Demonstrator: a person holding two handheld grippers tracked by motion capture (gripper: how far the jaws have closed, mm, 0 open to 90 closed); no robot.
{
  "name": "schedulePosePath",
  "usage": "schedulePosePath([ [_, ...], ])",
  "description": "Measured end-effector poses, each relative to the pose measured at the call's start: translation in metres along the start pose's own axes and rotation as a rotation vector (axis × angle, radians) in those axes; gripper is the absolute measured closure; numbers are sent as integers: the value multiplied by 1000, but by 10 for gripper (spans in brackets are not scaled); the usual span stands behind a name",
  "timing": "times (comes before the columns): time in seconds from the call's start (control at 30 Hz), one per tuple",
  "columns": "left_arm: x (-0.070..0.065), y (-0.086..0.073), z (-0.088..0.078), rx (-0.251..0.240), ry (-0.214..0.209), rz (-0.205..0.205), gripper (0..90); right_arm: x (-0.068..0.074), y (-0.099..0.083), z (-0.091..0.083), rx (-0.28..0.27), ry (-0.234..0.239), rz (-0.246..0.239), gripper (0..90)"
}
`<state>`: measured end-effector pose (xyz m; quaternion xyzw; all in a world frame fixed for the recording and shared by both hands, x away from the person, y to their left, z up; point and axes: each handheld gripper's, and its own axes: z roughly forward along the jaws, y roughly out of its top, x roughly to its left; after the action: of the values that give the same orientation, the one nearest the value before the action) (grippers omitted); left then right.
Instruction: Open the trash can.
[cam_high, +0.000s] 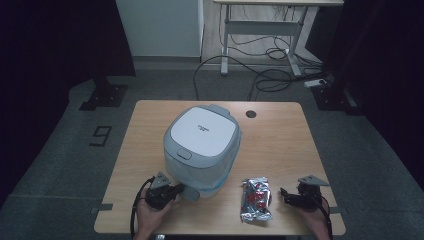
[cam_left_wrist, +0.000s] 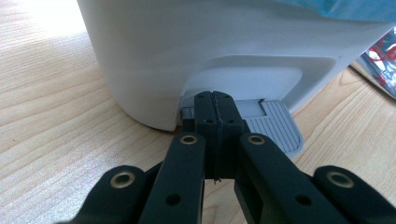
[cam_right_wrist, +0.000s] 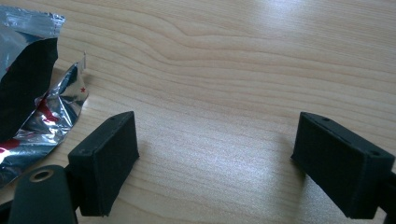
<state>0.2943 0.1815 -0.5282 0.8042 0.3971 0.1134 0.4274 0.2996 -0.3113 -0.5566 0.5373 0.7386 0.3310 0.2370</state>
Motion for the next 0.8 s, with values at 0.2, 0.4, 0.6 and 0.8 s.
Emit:
schedulePosePath([
  [0.2, -5, -1, 1, 12, 35, 36, 900, 0, 0, 0, 0, 0, 0, 137],
  [0.4, -9, 0, 3, 29, 66, 52, 900, 1, 0, 0, -1, -4, 3, 140],
  [0.6, -13, 0, 4, 38, 97, 80, 900, 2, -1, -1, 0, -9, 11, 144],
  [0.8, -14, 0, 5, 43, 103, 82, 900, 2, -1, -1, 0, -10, 13, 146],
])
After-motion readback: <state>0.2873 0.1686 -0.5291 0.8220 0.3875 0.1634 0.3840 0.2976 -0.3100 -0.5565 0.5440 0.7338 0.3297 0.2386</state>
